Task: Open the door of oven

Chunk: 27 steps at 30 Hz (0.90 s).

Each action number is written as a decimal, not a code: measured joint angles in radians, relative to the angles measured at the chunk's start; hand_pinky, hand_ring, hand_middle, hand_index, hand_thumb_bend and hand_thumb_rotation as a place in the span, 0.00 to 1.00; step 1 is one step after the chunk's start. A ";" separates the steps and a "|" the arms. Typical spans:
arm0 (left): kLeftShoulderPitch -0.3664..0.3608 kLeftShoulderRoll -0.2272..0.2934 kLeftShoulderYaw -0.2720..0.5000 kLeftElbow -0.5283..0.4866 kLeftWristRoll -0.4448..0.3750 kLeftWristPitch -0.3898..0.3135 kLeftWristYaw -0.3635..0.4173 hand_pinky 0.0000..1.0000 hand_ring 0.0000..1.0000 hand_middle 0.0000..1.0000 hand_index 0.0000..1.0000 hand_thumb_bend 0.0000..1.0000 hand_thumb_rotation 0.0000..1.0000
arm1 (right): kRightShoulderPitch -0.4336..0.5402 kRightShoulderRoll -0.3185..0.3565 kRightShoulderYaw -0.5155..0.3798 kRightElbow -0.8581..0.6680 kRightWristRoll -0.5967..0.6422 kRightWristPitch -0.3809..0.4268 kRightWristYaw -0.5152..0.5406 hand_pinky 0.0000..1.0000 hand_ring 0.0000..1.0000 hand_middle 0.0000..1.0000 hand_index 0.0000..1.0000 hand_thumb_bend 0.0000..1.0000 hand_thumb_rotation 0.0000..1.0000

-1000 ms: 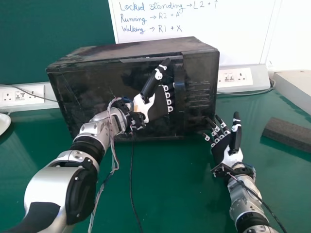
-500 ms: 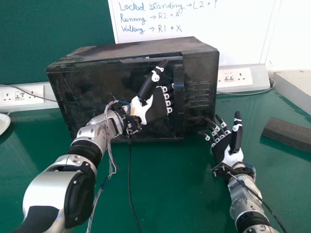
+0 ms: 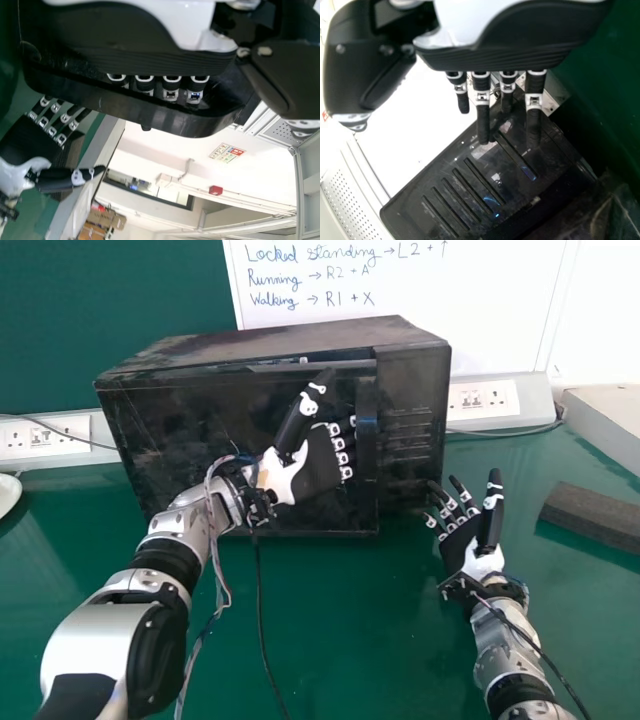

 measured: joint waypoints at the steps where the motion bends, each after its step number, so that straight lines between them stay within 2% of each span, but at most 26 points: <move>1: 0.003 0.001 0.000 -0.002 -0.007 0.004 -0.003 0.50 0.59 0.73 0.95 0.93 0.83 | 0.000 -0.001 -0.001 0.000 0.000 0.000 -0.005 0.81 0.90 1.00 1.00 1.00 1.00; 14: 0.036 0.017 0.001 -0.038 -0.048 0.059 -0.063 0.49 0.58 0.70 0.94 0.94 0.81 | -0.001 -0.009 -0.025 0.000 0.025 0.000 -0.007 0.83 0.91 1.00 1.00 1.00 1.00; 19: 0.056 0.025 0.001 -0.065 -0.060 0.068 -0.100 0.49 0.58 0.70 0.92 0.94 0.81 | -0.001 -0.013 -0.033 0.000 0.028 0.000 -0.008 0.86 0.93 1.00 1.00 1.00 1.00; 27: 0.081 0.046 -0.001 -0.082 -0.078 0.083 -0.183 0.48 0.58 0.68 0.81 0.92 0.85 | -0.008 -0.015 -0.049 0.000 0.034 0.000 -0.016 0.87 0.94 1.00 1.00 1.00 1.00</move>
